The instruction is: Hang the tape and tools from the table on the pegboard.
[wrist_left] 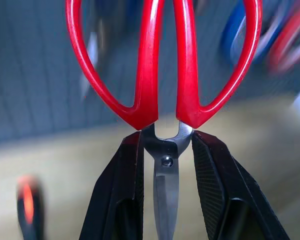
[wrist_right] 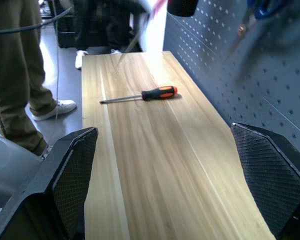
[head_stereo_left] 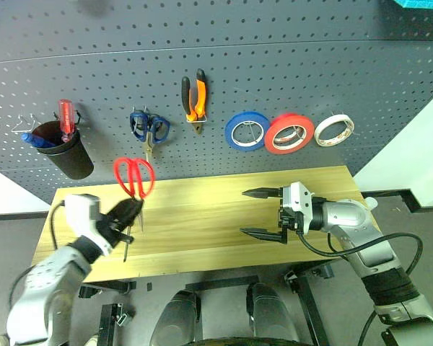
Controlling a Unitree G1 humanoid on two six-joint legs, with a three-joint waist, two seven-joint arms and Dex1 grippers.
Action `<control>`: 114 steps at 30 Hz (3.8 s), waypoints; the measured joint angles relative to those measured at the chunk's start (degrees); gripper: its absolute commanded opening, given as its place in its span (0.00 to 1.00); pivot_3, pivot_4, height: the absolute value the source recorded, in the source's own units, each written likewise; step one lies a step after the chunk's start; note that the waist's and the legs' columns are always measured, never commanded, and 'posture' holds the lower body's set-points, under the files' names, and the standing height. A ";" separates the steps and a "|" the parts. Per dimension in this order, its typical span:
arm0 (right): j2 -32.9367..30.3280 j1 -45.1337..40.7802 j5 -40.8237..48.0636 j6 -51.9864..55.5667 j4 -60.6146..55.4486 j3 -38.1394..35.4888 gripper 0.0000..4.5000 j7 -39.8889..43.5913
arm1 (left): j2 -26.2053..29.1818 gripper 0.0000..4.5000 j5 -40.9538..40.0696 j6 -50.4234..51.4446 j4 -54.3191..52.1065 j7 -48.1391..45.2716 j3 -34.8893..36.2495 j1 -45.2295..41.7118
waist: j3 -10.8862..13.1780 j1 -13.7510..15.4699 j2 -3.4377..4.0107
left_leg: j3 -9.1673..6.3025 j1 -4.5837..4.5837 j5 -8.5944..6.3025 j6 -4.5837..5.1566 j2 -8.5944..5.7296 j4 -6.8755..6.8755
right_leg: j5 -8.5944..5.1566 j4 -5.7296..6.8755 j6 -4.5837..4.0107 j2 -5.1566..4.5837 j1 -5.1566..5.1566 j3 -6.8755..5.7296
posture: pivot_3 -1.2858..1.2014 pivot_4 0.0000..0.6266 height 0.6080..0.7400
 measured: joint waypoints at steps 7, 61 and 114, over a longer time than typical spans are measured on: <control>2.44 -3.79 2.24 0.56 0.15 -0.29 1.00 0.70 | 6.96 0.23 -3.72 -8.79 3.77 2.22 7.26 -11.71 | -0.15 0.24 -0.10 | 0.00 0.04 0.02 -0.01 0.00 0.03 | 0.15 0.03 0.14 0.05 0.03 0.01 | 0.53 0.15 0.98; 5.76 -1.65 5.00 -3.70 -4.33 -3.21 1.00 3.76 | 13.15 0.99 18.10 20.86 19.33 17.33 -14.23 -5.44 | -1.21 -0.39 -0.10 | -0.07 0.42 0.00 0.04 0.05 0.10 | 0.18 0.23 0.17 0.17 0.36 0.01 | 0.53 0.16 0.98; 2.93 2.61 1.03 -7.82 -3.04 -3.00 1.00 2.63 | 13.78 0.12 5.37 -17.50 14.96 -11.21 -7.34 1.84 | -1.28 -0.66 -0.10 | -0.01 0.92 -0.13 0.00 0.12 -0.09 | -0.19 0.01 0.20 0.05 0.92 -0.06 | 0.52 0.15 0.98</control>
